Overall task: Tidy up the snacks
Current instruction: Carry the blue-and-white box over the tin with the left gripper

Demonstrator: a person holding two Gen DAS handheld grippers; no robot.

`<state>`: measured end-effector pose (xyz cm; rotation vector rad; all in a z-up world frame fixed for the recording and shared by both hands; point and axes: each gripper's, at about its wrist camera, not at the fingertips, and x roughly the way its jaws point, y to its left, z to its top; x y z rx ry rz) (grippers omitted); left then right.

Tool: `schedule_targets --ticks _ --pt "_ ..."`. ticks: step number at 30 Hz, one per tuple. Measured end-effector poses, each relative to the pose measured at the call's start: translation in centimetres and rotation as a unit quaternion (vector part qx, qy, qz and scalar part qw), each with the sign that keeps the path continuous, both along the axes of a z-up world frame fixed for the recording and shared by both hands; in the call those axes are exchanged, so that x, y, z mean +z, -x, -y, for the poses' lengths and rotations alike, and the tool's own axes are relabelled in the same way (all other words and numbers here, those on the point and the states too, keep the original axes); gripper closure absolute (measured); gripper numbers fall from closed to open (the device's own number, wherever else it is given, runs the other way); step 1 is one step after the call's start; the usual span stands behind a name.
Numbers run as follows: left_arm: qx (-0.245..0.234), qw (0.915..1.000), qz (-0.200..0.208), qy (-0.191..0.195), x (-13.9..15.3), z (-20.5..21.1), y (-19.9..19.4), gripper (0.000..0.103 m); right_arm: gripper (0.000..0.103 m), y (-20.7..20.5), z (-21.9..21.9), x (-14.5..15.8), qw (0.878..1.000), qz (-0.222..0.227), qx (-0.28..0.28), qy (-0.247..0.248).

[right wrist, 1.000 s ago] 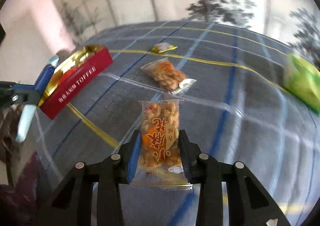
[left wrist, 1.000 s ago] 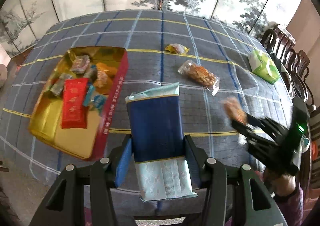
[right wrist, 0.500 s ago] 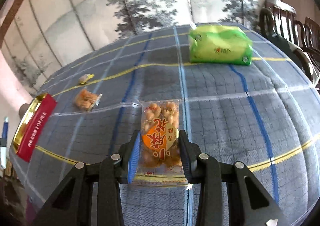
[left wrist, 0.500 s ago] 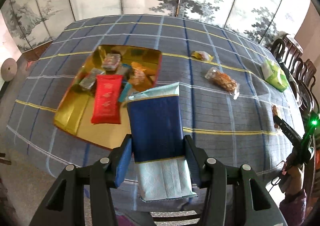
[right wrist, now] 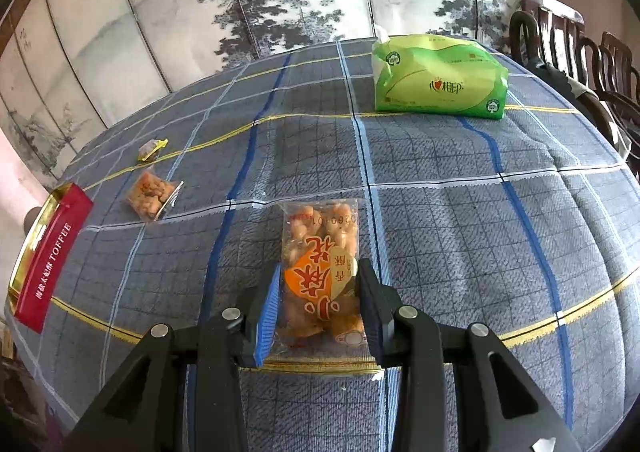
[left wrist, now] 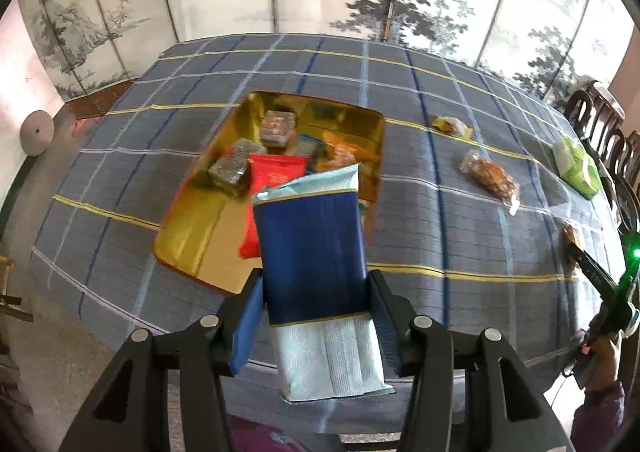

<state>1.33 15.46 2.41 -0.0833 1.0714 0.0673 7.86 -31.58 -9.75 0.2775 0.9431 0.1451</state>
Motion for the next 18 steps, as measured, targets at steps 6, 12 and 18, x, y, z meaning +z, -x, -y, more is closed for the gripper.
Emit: schedule_targets --ticks 6,12,18 --pt "0.025 0.9996 -0.007 0.004 -0.3 -3.8 -1.2 0.052 0.068 0.1 -0.2 0.0 1.0 0.006 -0.001 0.01" --pt "0.043 0.9989 0.001 -0.019 -0.3 -6.6 -3.0 0.051 0.068 0.2 -0.3 0.0 1.0 0.008 0.0 0.013" --pt "0.045 0.9987 0.001 -0.023 -0.8 -7.5 -4.7 0.051 0.068 0.2 -0.4 0.0 1.0 0.008 -0.001 0.013"
